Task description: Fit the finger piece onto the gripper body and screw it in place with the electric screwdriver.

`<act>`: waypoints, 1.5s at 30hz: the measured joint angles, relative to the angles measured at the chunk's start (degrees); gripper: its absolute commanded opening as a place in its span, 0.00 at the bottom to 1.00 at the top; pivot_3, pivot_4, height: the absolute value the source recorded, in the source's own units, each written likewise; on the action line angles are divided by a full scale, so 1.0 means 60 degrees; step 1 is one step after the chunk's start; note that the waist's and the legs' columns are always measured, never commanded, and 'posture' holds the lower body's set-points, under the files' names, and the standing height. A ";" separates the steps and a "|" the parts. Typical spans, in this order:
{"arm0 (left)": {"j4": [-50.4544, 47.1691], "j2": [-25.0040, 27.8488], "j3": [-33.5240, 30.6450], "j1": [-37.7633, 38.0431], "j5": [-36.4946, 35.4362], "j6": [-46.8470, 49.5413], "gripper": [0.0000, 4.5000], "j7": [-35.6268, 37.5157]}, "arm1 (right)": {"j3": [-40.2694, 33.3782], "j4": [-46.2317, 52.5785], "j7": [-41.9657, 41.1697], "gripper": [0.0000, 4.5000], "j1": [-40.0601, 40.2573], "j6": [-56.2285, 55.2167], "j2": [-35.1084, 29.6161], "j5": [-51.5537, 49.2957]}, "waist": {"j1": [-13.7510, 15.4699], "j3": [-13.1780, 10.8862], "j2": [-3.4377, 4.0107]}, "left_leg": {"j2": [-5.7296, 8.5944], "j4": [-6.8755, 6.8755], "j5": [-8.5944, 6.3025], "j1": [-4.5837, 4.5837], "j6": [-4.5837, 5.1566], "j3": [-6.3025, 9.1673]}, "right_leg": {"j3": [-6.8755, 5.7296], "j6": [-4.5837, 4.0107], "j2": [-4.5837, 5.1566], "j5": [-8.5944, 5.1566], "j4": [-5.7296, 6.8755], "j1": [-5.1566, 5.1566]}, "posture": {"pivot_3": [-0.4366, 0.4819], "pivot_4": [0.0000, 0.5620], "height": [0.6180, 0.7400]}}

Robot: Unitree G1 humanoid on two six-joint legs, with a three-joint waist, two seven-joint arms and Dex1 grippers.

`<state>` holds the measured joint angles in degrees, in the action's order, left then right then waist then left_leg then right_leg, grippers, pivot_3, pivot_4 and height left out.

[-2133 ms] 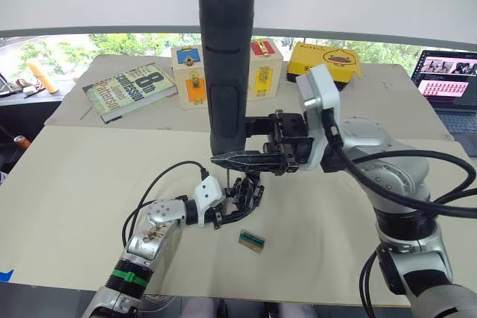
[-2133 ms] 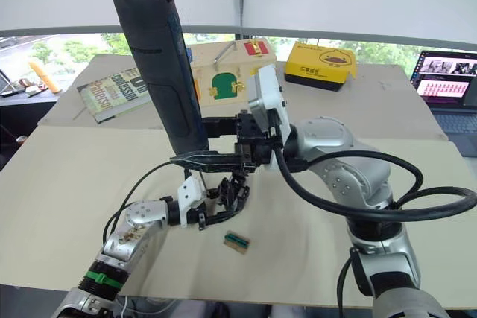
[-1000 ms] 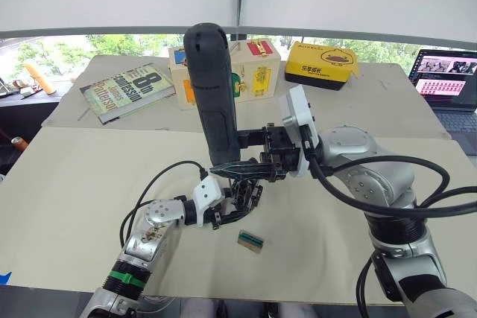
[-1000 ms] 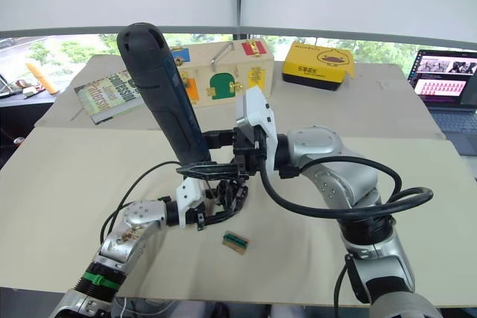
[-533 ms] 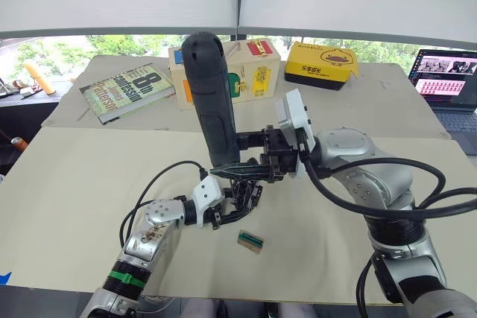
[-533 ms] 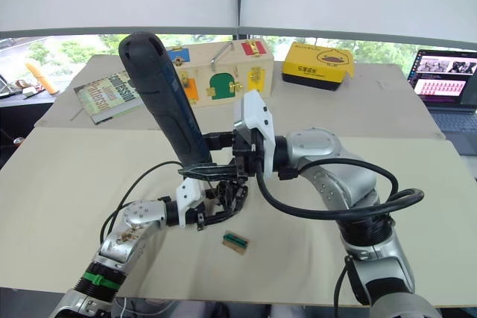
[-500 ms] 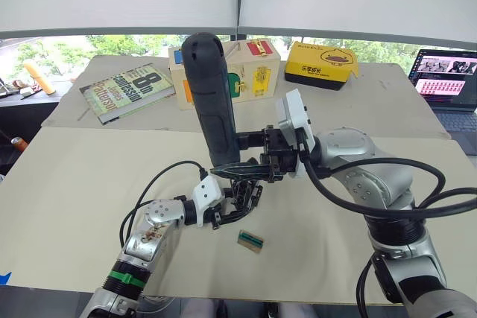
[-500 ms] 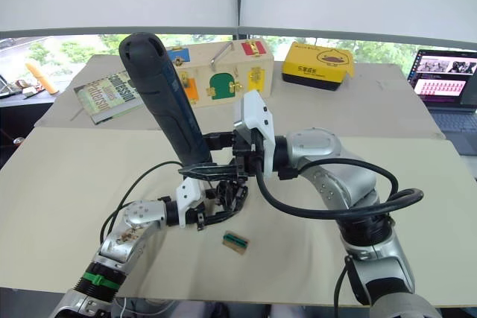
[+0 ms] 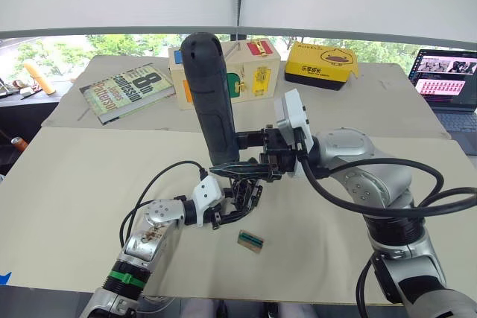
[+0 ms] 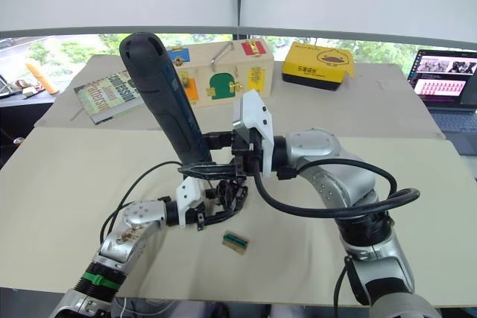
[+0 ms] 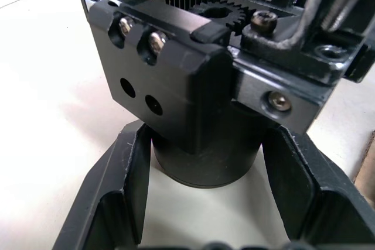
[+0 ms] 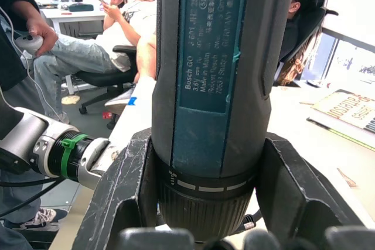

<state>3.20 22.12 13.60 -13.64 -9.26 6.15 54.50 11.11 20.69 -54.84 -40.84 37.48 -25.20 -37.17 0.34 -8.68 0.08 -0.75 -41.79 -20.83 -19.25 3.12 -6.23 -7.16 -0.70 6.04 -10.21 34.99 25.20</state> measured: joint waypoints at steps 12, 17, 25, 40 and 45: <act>-0.0023 0.0038 -0.0004 0.0039 -0.0001 0.0005 0.51 0.0012 | 0.0136 0.0005 0.0047 0.43 0.0104 0.0007 -0.0013 0.0013 | -0.0010 0.0000 0.0000 | -0.0001 0.0000 0.0000 0.0001 0.0000 0.0000 | 0.0000 0.0000 0.0005 0.0000 0.0000 0.0000 | 0.48 0.27 1.00; -0.0035 0.0074 -0.0003 0.0036 -0.0001 0.0005 0.51 0.0020 | 0.0136 0.0005 0.0048 0.43 0.0103 -0.0025 -0.0012 0.0103 | -0.0018 0.0000 0.0000 | -0.0002 0.0001 0.0000 0.0001 0.0000 0.0001 | 0.0001 0.0000 0.0007 0.0000 0.0000 0.0000 | 0.48 0.27 1.00; -0.0040 0.0082 -0.0004 0.0011 -0.0008 0.0018 0.51 0.0028 | 0.0228 -0.0045 0.0048 0.43 0.0109 -0.0029 0.0000 0.0348 | -0.0038 0.0000 0.0000 | -0.0002 0.0001 0.0000 -0.0002 0.0000 0.0000 | 0.0000 0.0000 0.0008 0.0000 -0.0001 0.0003 | 0.48 0.27 1.00; -0.0116 0.0114 -0.0012 0.0065 -0.0016 0.0045 0.51 -0.0005 | 0.0152 -0.0001 0.0090 0.43 0.0748 -0.0722 0.0195 0.0472 | -0.0058 0.0000 -0.0001 | -0.0002 0.0003 -0.0001 0.0003 -0.0001 0.0002 | 0.0003 0.0001 0.0009 -0.0001 -0.0001 0.0000 | 0.48 0.27 1.00; -0.0118 0.0142 -0.0031 0.0059 -0.0016 0.0056 0.51 -0.0003 | -0.0020 -0.0066 0.0299 0.43 0.1076 -0.1009 0.0361 0.0493 | -0.0060 0.0001 -0.0001 | -0.0006 0.0003 -0.0001 0.0008 -0.0001 0.0002 | 0.0005 0.0001 0.0009 -0.0001 0.0001 -0.0002 | 0.48 0.27 1.00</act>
<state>2.49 22.98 13.41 -13.28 -9.36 6.49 54.49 10.99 20.29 -53.04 -34.38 31.43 -23.03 -34.21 -0.02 -8.68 0.08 -0.79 -41.77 -20.84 -19.21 3.11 -6.22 -7.13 -0.69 6.10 -10.21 35.00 25.19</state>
